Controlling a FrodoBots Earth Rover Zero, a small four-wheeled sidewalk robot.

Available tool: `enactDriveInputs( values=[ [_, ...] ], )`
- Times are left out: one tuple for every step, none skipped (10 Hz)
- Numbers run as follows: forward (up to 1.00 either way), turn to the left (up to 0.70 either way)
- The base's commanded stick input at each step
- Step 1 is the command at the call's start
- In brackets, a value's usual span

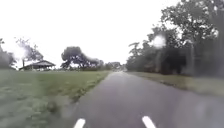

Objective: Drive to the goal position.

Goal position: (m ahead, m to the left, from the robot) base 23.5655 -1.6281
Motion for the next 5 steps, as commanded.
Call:
enactDriveInputs(
  values=[
    [0.7,0.0],
    [0.7,0.0],
    [0.7,0.0],
    [0.7,0.0],
    [0.7,0.0]
  ],
)
